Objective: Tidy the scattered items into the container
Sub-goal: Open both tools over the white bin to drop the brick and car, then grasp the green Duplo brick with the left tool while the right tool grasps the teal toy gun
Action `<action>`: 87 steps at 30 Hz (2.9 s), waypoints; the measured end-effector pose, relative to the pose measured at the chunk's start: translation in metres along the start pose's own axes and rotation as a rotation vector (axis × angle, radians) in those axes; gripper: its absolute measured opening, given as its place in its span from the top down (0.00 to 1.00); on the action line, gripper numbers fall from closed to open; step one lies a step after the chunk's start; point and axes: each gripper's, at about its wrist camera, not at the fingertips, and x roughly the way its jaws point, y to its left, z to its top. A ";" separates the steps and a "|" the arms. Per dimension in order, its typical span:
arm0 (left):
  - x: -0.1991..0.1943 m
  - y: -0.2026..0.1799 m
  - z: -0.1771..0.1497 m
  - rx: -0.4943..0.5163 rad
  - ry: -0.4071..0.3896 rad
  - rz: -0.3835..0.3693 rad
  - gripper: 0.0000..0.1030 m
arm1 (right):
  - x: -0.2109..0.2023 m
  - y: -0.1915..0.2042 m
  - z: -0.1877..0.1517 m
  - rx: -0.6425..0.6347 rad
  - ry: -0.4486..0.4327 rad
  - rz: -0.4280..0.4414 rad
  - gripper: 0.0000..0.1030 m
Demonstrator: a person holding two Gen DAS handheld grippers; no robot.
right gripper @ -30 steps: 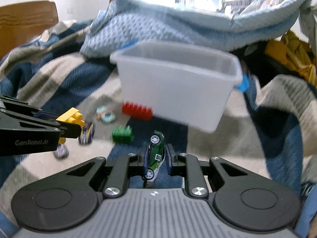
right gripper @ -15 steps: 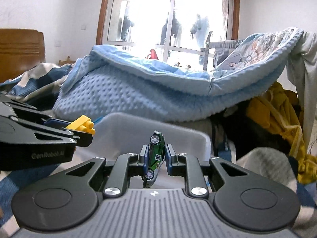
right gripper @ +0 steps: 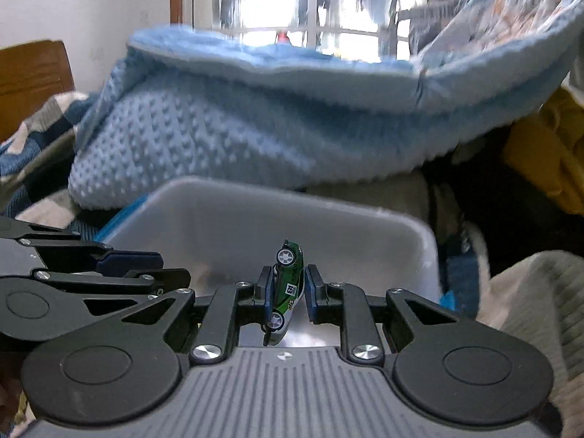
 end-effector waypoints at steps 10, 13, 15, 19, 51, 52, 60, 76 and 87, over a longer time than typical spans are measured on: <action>-0.003 0.006 -0.004 -0.002 0.029 0.077 0.52 | -0.001 -0.004 0.007 0.001 0.032 -0.035 0.37; -0.013 0.011 -0.004 -0.036 0.043 0.108 0.40 | -0.011 -0.003 0.010 -0.011 0.016 -0.097 0.13; -0.021 0.014 -0.003 -0.054 0.069 0.127 0.33 | -0.021 -0.001 0.013 -0.013 -0.013 -0.112 0.01; -0.051 0.020 -0.017 -0.101 0.078 0.077 0.33 | -0.053 0.013 0.016 -0.054 -0.055 -0.145 0.00; -0.100 -0.013 -0.214 -0.154 0.124 -0.009 0.32 | -0.072 0.050 -0.151 -0.106 0.105 0.123 0.18; -0.098 -0.016 -0.214 -0.146 0.132 -0.004 0.32 | -0.071 0.050 -0.151 -0.112 0.103 0.121 0.18; -0.082 -0.027 -0.212 -0.098 0.165 -0.017 0.32 | -0.057 0.048 -0.148 -0.106 0.129 0.128 0.18; -0.071 -0.011 -0.207 -0.150 0.171 -0.079 0.58 | -0.023 0.059 -0.154 -0.112 0.220 0.122 0.28; -0.080 -0.013 -0.206 -0.118 0.177 -0.068 0.58 | -0.034 0.049 -0.155 -0.093 0.215 0.139 0.72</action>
